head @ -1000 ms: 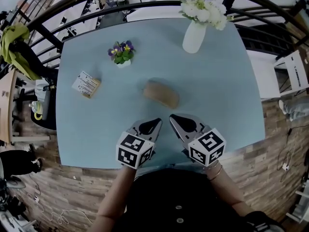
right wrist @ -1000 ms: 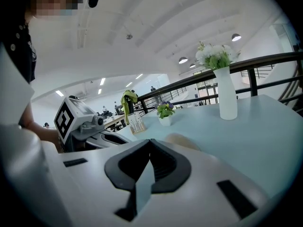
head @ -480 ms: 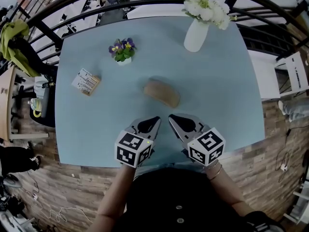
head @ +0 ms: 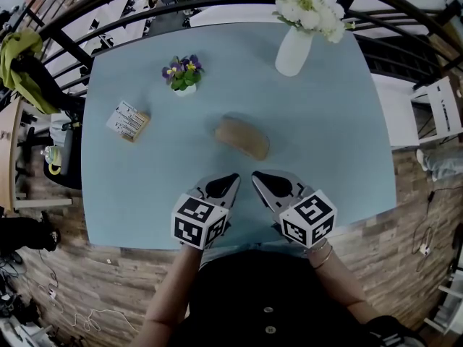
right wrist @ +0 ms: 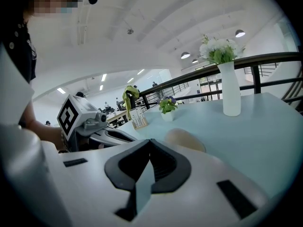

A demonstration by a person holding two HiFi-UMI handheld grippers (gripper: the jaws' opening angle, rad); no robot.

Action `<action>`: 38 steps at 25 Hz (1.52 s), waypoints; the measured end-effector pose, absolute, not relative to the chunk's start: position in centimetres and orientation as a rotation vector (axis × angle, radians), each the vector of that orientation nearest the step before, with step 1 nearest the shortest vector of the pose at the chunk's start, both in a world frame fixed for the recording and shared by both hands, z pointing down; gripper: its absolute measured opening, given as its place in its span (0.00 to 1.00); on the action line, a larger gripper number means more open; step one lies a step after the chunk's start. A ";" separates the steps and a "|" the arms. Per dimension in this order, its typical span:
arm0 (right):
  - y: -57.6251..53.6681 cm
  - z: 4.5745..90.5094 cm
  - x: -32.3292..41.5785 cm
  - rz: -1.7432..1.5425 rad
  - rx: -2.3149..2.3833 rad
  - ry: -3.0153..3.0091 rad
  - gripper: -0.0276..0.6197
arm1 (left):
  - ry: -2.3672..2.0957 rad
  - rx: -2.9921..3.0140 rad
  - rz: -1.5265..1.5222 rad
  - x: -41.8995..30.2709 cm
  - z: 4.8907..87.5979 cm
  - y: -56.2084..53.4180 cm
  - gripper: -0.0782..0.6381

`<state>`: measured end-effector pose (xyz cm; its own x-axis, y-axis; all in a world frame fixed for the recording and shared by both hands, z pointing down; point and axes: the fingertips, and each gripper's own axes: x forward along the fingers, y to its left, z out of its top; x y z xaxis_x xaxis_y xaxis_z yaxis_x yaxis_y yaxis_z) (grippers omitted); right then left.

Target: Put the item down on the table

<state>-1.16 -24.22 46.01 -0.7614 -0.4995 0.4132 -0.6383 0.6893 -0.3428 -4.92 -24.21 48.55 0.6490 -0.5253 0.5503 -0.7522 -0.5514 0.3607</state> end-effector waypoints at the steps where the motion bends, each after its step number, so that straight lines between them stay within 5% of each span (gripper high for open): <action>1: -24.2 46.0 -1.1 0.690 0.901 -2.613 0.05 | -0.989 2.289 0.515 -4.9 48.5 -24.2 0.13; 38: -23.0 48.4 -1.7 0.751 0.784 -2.560 0.05 | -0.960 2.259 0.537 -4.7 49.7 -24.0 0.13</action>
